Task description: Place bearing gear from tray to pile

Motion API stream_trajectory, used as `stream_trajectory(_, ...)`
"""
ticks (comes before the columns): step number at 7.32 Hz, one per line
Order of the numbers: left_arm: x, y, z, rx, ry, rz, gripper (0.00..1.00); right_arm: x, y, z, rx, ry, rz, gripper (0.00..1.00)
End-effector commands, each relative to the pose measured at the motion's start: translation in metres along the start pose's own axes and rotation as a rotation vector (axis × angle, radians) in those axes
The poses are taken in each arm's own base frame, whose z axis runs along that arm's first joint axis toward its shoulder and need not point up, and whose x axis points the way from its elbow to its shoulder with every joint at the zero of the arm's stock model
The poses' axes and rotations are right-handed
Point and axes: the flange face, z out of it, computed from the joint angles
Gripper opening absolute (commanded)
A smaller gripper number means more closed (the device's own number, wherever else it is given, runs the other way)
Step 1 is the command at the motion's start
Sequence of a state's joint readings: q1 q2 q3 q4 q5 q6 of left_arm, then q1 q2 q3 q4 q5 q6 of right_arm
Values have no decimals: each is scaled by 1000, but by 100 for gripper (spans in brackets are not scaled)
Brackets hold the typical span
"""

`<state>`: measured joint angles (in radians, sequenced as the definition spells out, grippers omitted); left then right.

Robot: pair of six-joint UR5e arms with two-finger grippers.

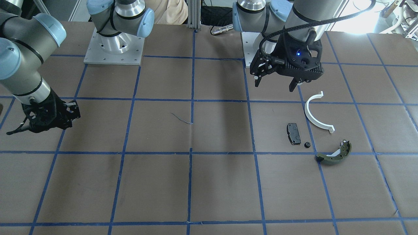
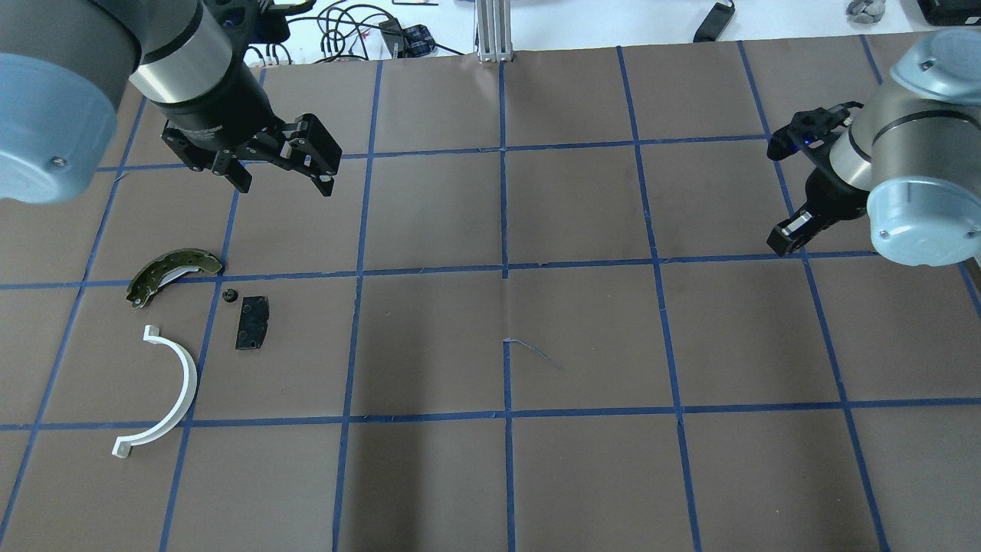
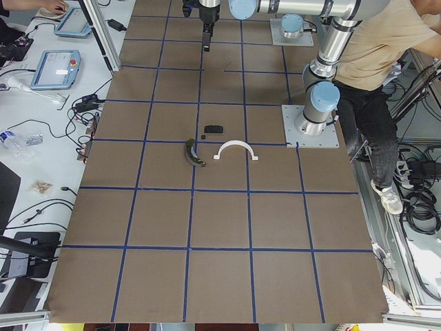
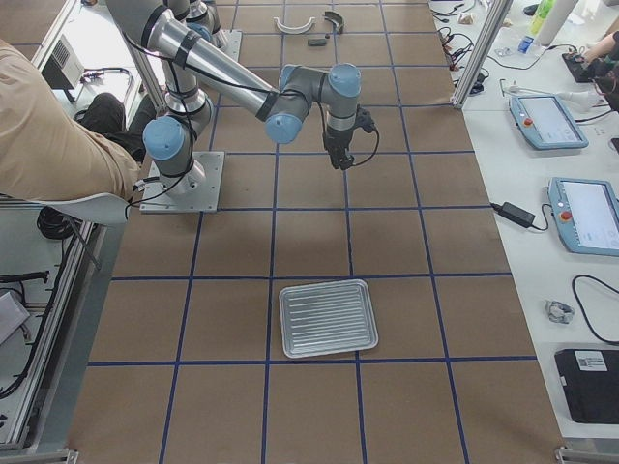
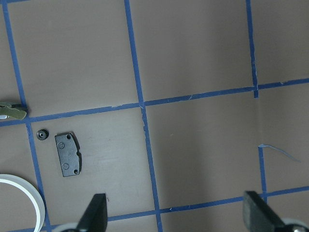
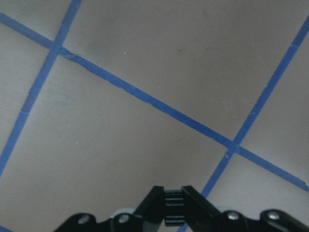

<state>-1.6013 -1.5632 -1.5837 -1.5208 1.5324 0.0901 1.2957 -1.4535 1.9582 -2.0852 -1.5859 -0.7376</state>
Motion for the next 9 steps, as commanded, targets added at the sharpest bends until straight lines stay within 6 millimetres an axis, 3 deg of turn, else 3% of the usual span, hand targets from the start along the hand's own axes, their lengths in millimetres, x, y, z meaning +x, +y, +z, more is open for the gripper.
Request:
stream_trajectory(1,-1,0,0,1,0,-1,100,-67,-25,4,0,-35,135,0)
stream_trajectory(3,-1,-1,-1,4,-1,-1,100,-134,-35,18,-4,-101,262,0)
stream_trajectory(5,-1,-1,-1,6,-1,-1,100,-218,-54,18,19,-98,313,0)
stream_trajectory(6,-1,-1,0,4,-1,-1,100,-256,-65,31,28,-98,337,0)
stream_trajectory(7,-1,-1,-1,7,-1,-1,100,-284,-74,42,56,-89,364,0)
stream_trajectory(8,-1,-1,0,6,-1,-1,100,-301,-85,40,83,-101,382,0)
stream_trajectory(9,-1,-1,0,4,-1,-1,100,-312,-106,25,122,-112,422,0)
